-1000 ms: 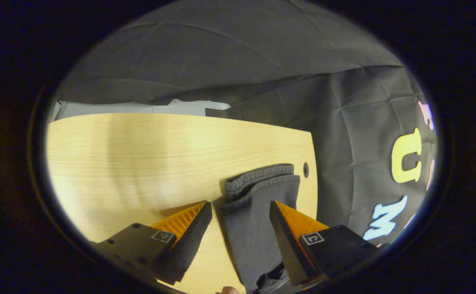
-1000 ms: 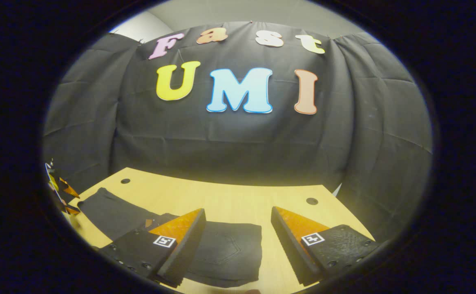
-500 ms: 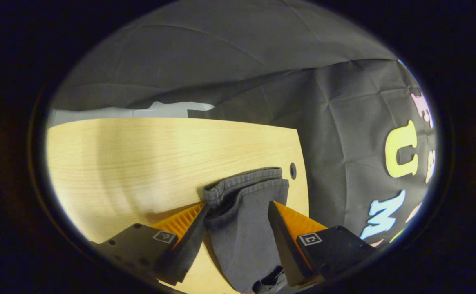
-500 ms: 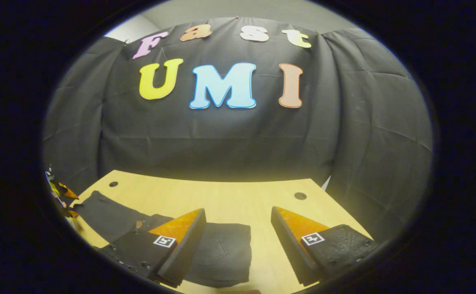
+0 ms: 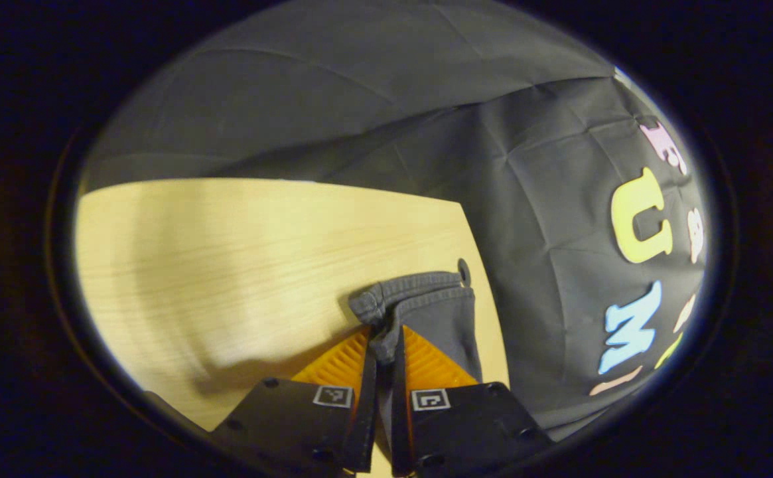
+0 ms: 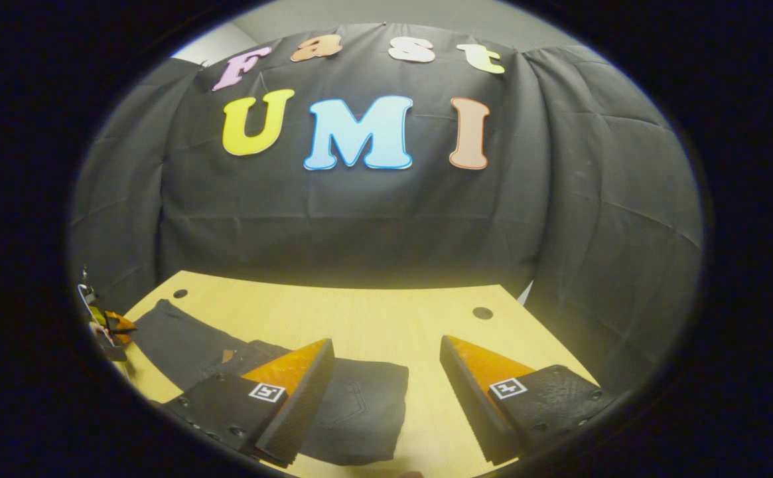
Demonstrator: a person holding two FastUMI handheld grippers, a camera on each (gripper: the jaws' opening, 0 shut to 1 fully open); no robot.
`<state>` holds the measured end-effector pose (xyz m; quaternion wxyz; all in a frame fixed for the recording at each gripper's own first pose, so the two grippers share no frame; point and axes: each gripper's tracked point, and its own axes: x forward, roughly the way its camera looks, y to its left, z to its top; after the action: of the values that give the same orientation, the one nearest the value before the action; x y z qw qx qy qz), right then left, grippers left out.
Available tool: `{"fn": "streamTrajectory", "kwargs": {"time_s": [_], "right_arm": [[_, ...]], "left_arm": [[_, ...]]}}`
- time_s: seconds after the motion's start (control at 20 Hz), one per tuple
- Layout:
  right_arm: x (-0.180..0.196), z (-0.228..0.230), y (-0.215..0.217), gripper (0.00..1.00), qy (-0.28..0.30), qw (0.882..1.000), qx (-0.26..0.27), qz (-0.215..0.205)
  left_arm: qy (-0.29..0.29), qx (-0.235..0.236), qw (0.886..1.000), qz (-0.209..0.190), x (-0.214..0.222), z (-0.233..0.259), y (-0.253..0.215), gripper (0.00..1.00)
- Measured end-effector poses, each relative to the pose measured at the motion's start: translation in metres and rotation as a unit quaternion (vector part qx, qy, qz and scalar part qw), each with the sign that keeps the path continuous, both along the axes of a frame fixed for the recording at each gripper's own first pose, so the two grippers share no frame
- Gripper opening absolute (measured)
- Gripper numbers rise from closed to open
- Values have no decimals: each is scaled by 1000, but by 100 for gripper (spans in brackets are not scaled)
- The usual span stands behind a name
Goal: Grasp the waist and the cuffs of the jeans and fold them to make the two legs overlap; first hold the waist and fold one-third of the jeans toward the cuffs, then hold the cuffs and fold the remaining one-third in the same direction to finish folding.
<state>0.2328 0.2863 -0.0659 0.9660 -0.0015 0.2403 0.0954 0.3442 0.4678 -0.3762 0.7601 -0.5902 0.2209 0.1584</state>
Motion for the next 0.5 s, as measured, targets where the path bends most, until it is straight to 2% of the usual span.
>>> {"fn": "streamTrajectory", "kwargs": {"time_s": [0.05, 0.1, 0.25, 0.5], "right_arm": [[1, 2, -2, 95, 0, 1000, -2, -1], [0, 1, -5, 95, 0, 1000, -3, -3], [2, 6, -11, 95, -3, 1000, -4, -10], [1, 13, -14, 95, -10, 1000, 2, -12]], "left_arm": [[-8, -17, 1000, 10, -2, -6, -4, 19], [-14, -19, 1000, 11, -1, 2, 6, 12], [-44, -23, 999, 8, -2, 20, 3, 12], [-106, -12, 994, -22, 9, 83, -16, 12]]}}
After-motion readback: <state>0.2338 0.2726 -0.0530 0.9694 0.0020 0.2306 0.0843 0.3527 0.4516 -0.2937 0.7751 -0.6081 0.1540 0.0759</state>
